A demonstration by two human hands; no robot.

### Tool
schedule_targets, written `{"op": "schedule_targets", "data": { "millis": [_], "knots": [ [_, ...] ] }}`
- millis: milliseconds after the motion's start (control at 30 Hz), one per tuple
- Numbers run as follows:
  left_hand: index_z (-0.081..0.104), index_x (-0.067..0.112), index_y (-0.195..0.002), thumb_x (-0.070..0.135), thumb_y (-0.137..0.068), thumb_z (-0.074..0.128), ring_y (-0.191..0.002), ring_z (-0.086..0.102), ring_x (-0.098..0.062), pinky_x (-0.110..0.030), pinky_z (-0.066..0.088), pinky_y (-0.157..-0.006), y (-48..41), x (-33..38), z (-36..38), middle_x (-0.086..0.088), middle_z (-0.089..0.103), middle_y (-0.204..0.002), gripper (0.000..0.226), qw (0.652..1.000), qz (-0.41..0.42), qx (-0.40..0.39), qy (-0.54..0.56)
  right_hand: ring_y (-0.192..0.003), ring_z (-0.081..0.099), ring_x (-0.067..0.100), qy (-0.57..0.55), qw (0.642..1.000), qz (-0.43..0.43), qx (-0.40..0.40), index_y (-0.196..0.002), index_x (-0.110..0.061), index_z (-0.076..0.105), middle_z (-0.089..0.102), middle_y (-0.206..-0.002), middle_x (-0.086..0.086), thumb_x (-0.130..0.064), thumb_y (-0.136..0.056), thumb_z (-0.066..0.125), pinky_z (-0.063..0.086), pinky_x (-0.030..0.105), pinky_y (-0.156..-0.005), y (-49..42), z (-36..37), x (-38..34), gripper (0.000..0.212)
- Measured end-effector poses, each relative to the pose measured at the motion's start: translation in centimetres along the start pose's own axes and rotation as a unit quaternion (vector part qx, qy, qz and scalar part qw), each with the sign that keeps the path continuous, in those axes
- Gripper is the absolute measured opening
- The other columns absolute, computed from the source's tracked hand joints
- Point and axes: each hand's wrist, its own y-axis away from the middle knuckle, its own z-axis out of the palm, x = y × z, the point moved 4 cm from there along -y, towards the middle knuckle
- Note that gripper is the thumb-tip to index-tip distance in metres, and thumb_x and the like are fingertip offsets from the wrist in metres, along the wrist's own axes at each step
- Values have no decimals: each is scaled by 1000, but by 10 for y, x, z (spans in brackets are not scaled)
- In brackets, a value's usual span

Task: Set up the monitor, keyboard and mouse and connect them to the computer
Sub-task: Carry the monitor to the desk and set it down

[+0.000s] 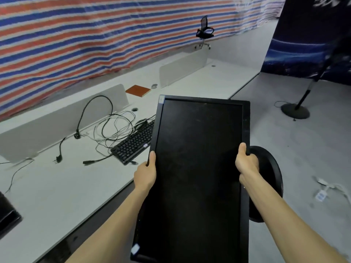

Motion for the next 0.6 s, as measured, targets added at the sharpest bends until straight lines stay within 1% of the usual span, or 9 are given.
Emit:
{"op": "schedule_targets", "data": {
  "millis": [67,100,167,233,267,367,433,500,600],
  "knots": [
    [64,12,-91,74,-94,26,-83,58,-19,-36,43,-82,-47,32,38,-1,63,-89,72,1000,7,-13,3,-130,49,36,-9,1000,7,7,-152,-9,32,46,-149,12,-64,-99,34,43,47,-104,-55,9,-25,77],
    [65,12,-92,74,-94,27,-85,59,-20,-36,44,-83,-63,41,47,-3,65,-91,73,1000,13,-11,6,-129,50,37,-6,1000,5,11,-152,-9,32,47,-148,12,-64,-99,34,43,48,-104,-71,12,-33,76],
    [66,12,-100,76,-93,27,-100,61,-28,-39,46,-90,-105,70,78,-8,68,-105,76,999,19,-20,-18,-129,50,37,6,999,15,30,-151,-9,33,48,-147,12,-63,-99,34,44,48,-103,-113,17,-58,75],
    [67,10,-113,77,-92,26,-112,59,-33,-40,45,-96,-146,105,109,-12,66,-119,81,999,19,-32,-16,-129,50,37,-4,999,18,32,-151,-8,33,47,-147,13,-62,-100,34,43,48,-103,-160,22,-89,73],
    [67,9,-117,76,-92,26,-114,58,-34,-41,44,-98,-174,131,132,-13,66,-122,82,999,17,-36,-15,-129,49,37,-10,999,26,43,-150,-8,34,47,-147,13,-61,-100,35,43,48,-103,-194,25,-110,73],
    [66,3,-119,72,-95,26,-119,56,-36,-41,42,-102,-217,183,168,-18,64,-126,83,998,46,-42,-30,-128,49,36,-7,998,26,48,-150,-9,35,48,-146,12,-62,-99,35,43,47,-103,-252,28,-146,74],
    [64,1,-119,72,-96,26,-120,55,-37,-39,40,-98,-244,212,195,-18,63,-125,83,997,47,-43,-40,-129,49,37,-8,998,33,58,-150,-9,34,48,-147,12,-62,-100,35,42,47,-104,-292,28,-165,73],
    [64,3,-116,72,-95,26,-117,55,-36,-37,39,-92,-270,240,224,-15,63,-118,81,997,48,-48,-38,-129,48,37,-17,997,38,61,-151,-9,33,48,-147,12,-61,-100,36,42,46,-104,-334,29,-183,73],
    [65,4,-104,72,-95,27,-102,56,-31,-35,38,-86,-319,285,277,-10,61,-103,79,997,44,-52,-43,-131,48,38,-18,997,45,57,-151,-8,33,47,-148,13,-61,-100,36,41,47,-105,-411,32,-213,74]
  ]
}}
